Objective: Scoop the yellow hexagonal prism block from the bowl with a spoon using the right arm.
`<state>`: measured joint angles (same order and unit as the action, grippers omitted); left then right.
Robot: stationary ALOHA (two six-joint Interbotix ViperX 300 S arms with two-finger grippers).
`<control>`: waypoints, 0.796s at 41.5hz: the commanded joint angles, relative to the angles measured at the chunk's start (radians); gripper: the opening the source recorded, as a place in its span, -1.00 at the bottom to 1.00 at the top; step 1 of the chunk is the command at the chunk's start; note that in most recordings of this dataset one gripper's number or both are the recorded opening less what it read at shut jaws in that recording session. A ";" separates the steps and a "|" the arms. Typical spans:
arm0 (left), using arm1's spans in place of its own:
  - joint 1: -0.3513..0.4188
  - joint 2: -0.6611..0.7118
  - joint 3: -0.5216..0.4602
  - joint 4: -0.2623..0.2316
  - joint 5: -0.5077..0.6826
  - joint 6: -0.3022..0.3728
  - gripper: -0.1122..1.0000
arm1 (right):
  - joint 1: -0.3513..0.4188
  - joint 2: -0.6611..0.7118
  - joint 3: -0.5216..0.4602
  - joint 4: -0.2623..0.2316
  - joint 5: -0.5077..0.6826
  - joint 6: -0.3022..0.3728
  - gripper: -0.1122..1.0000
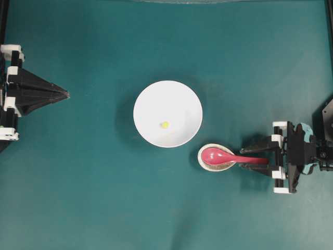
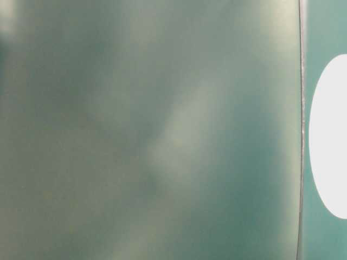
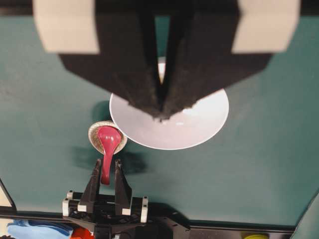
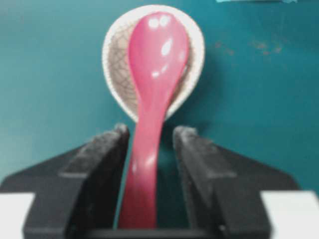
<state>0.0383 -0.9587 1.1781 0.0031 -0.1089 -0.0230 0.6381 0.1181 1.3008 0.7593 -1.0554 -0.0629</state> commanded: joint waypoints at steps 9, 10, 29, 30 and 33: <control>0.002 0.009 -0.020 0.003 -0.005 0.002 -0.79 | -0.005 -0.011 -0.005 0.000 -0.006 0.000 -0.28; 0.002 0.009 -0.020 0.003 -0.005 0.002 -0.79 | -0.005 -0.011 -0.005 0.000 -0.006 0.000 -0.32; 0.002 0.009 -0.020 0.003 0.008 0.002 -0.79 | -0.005 -0.011 -0.009 0.000 -0.002 -0.002 -0.37; 0.002 0.009 -0.020 0.003 0.008 0.000 -0.79 | -0.003 -0.012 -0.011 -0.002 0.000 -0.002 -0.37; 0.002 0.009 -0.020 0.002 0.008 0.002 -0.79 | -0.005 -0.015 -0.011 -0.002 0.003 -0.002 -0.33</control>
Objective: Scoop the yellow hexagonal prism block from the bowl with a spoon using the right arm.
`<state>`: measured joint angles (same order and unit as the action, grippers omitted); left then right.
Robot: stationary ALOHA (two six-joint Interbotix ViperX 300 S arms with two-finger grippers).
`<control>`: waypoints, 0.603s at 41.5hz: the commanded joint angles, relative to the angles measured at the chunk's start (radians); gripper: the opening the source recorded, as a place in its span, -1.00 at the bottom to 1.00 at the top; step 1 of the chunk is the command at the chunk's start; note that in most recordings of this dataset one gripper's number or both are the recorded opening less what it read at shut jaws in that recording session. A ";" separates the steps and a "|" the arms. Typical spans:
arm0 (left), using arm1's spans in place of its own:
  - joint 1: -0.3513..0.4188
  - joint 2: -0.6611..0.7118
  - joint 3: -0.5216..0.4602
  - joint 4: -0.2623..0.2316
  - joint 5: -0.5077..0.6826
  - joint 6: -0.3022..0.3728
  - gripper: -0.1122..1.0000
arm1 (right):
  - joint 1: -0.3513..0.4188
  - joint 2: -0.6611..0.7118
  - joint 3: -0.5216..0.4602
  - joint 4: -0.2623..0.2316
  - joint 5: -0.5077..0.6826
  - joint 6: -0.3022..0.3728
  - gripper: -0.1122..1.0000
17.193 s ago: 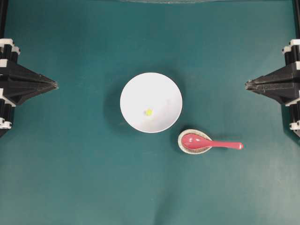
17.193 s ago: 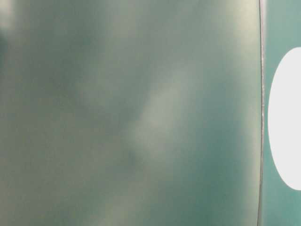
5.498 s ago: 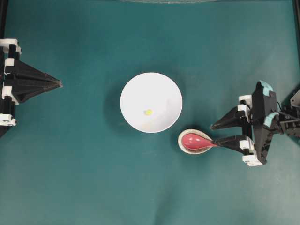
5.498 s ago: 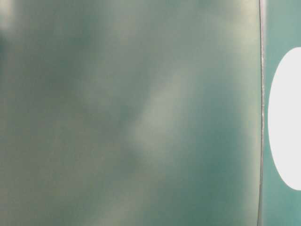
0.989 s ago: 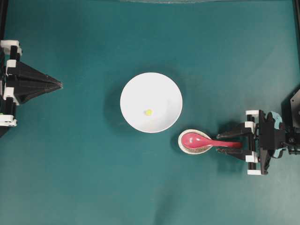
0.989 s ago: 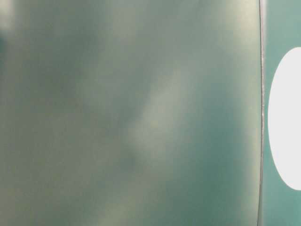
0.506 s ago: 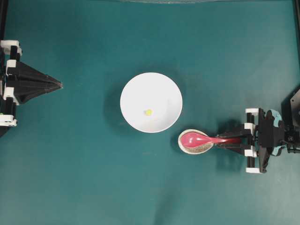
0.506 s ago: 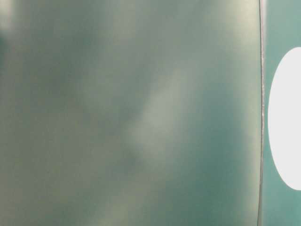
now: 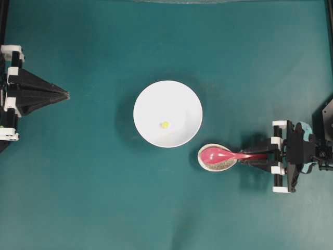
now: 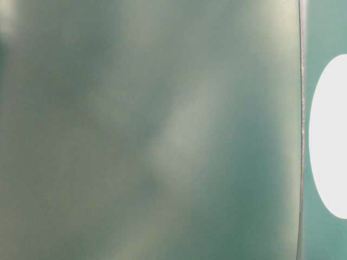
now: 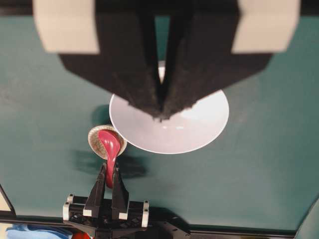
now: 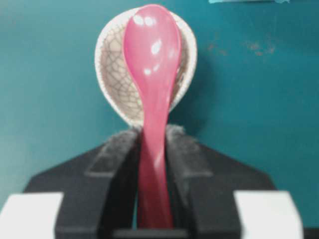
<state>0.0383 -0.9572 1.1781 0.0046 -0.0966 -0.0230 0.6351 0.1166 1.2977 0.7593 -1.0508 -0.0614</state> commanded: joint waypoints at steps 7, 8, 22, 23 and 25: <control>0.002 0.008 -0.020 0.002 -0.003 0.002 -0.79 | 0.000 -0.028 0.002 0.000 0.018 -0.003 -0.06; 0.002 0.008 -0.020 0.002 -0.003 0.002 -0.79 | 0.000 -0.028 0.002 -0.002 0.020 -0.003 -0.01; 0.002 0.008 -0.020 0.000 -0.003 0.002 -0.79 | 0.000 -0.028 0.002 -0.002 0.018 -0.003 0.13; 0.002 0.008 -0.020 0.000 -0.003 0.002 -0.79 | -0.002 -0.028 0.002 -0.002 0.018 -0.005 0.13; 0.002 0.008 -0.020 0.002 -0.003 0.002 -0.79 | -0.002 -0.028 0.000 -0.002 0.017 -0.005 0.13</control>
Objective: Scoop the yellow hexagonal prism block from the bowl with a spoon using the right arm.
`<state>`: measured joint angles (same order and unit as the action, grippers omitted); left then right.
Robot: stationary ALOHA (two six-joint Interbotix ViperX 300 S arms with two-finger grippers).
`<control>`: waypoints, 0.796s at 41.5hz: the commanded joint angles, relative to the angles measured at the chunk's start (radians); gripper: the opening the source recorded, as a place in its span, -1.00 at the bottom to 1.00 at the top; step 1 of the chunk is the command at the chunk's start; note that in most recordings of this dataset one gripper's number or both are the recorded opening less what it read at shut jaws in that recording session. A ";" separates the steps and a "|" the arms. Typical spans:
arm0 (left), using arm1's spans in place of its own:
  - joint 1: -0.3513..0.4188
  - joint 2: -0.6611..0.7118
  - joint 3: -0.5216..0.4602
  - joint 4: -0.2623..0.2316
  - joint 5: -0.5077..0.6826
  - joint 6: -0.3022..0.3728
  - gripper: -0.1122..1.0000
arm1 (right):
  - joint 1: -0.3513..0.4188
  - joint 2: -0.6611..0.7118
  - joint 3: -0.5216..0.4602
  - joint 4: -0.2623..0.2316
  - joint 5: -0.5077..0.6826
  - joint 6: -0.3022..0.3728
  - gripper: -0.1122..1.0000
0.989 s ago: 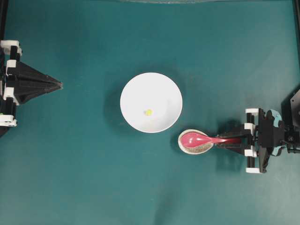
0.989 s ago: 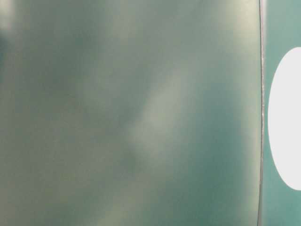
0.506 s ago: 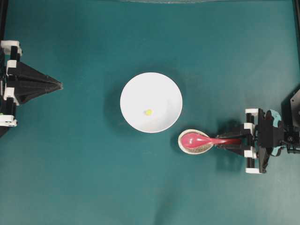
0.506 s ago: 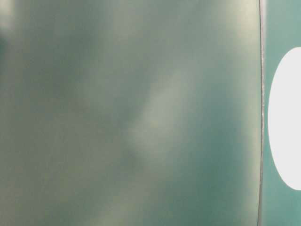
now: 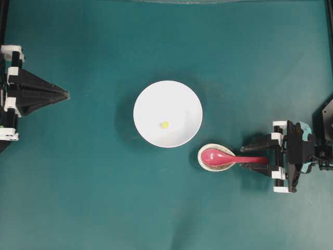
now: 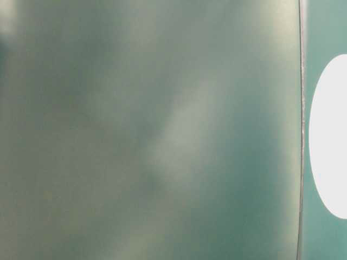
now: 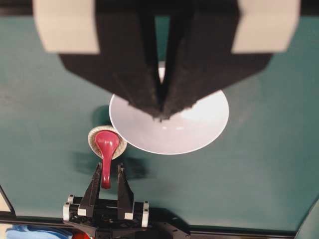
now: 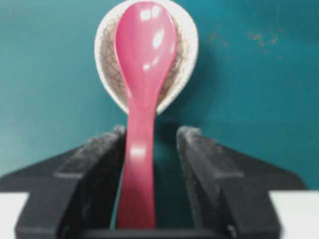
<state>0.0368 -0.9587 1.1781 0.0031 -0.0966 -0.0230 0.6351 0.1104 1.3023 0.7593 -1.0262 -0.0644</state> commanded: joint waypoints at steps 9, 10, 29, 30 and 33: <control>0.003 0.009 -0.020 0.003 -0.003 0.002 -0.79 | -0.002 -0.021 -0.005 0.000 -0.023 0.002 0.13; 0.003 0.009 -0.020 0.003 -0.003 0.002 -0.79 | -0.002 -0.021 -0.006 0.000 -0.023 0.002 0.13; 0.003 0.009 -0.020 0.003 -0.003 0.002 -0.79 | 0.000 -0.021 -0.018 0.000 0.028 0.012 0.13; 0.003 0.009 -0.020 0.003 -0.003 0.002 -0.79 | -0.002 -0.021 -0.018 0.000 0.029 0.012 0.13; 0.003 0.009 -0.020 0.003 -0.003 0.002 -0.79 | -0.002 -0.021 -0.018 0.000 0.031 0.012 0.13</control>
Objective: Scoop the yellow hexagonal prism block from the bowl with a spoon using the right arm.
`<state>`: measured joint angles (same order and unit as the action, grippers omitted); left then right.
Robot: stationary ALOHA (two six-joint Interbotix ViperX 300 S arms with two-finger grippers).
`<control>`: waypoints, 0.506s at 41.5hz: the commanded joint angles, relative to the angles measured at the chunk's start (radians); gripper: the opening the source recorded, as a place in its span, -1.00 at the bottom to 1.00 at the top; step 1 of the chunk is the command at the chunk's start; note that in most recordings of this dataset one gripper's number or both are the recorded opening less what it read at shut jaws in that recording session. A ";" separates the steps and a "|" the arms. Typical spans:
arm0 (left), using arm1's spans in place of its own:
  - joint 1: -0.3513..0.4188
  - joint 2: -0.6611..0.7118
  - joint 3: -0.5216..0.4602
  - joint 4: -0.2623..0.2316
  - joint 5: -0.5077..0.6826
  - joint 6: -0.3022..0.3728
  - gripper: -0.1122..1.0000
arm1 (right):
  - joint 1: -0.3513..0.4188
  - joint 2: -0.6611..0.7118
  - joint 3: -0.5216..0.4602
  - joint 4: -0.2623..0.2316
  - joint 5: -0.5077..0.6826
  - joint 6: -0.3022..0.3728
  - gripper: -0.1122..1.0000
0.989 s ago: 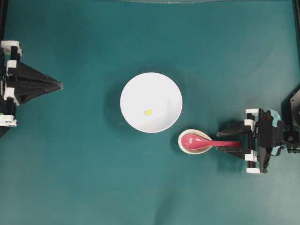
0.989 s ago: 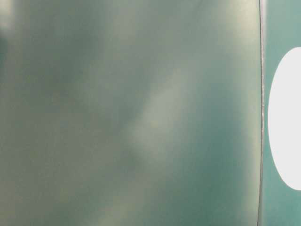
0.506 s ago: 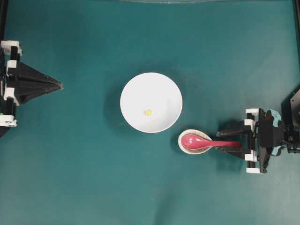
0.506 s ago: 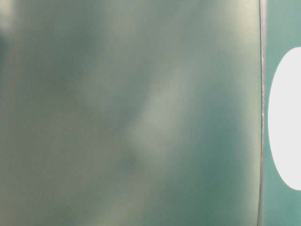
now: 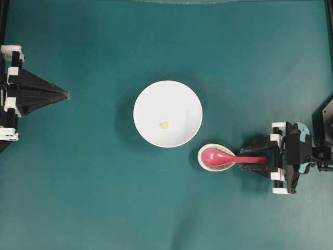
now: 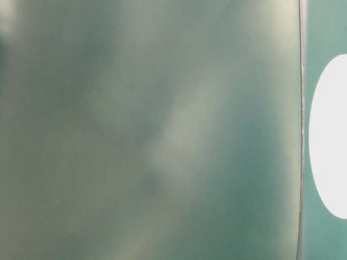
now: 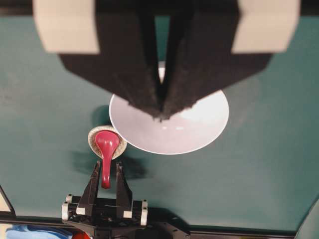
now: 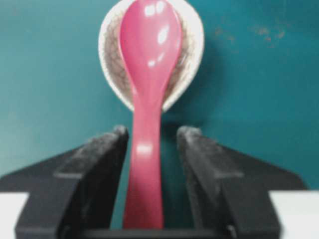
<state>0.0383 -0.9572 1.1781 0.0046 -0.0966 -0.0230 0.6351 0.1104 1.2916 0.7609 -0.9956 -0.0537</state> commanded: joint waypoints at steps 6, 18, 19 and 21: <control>0.002 0.008 -0.020 0.002 -0.003 0.002 -0.79 | -0.002 -0.021 -0.006 -0.002 0.000 0.002 0.12; 0.002 0.008 -0.020 0.000 -0.005 0.002 -0.79 | -0.002 -0.021 -0.005 -0.002 0.000 0.002 -0.06; 0.002 0.008 -0.020 0.000 -0.003 0.002 -0.79 | -0.002 -0.023 -0.003 -0.002 0.000 0.002 -0.08; 0.002 0.008 -0.020 0.002 -0.003 0.002 -0.79 | 0.000 -0.023 -0.003 -0.002 0.000 0.002 -0.12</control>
<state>0.0383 -0.9572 1.1781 0.0046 -0.0966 -0.0230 0.6351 0.1104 1.2916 0.7593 -0.9910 -0.0537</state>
